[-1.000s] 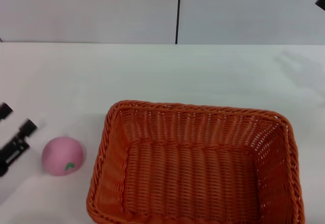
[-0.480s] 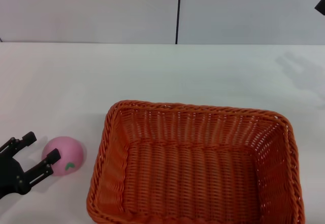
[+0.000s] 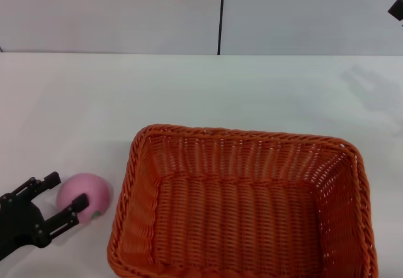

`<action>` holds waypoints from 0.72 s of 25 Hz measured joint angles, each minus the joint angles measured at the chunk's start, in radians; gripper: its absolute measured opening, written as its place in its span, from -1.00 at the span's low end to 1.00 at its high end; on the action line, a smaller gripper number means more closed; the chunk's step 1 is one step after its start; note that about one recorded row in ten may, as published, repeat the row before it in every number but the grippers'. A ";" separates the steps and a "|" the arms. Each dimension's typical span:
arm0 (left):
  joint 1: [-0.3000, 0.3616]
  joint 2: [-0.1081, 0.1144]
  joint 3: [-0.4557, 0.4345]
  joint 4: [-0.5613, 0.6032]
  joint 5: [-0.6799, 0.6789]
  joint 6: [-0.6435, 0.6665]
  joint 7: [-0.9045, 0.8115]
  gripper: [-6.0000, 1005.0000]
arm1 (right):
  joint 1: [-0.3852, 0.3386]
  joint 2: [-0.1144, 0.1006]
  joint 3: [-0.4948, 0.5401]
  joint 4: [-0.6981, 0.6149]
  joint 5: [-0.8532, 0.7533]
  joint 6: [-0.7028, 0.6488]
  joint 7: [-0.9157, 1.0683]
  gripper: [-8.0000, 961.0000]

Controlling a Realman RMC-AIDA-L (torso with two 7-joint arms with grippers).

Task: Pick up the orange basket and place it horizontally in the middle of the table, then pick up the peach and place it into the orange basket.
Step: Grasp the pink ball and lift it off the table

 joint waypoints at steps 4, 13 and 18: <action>-0.002 0.000 0.002 -0.001 -0.005 -0.018 0.019 0.38 | -0.003 0.000 0.000 0.000 0.000 0.001 0.000 -0.21; -0.002 -0.002 0.000 0.000 0.001 -0.027 0.040 0.07 | -0.011 0.000 0.000 0.000 -0.002 0.004 0.000 -0.21; -0.003 0.000 0.004 -0.008 0.001 -0.039 0.039 -0.35 | -0.011 0.000 0.001 0.000 -0.001 0.004 0.000 -0.21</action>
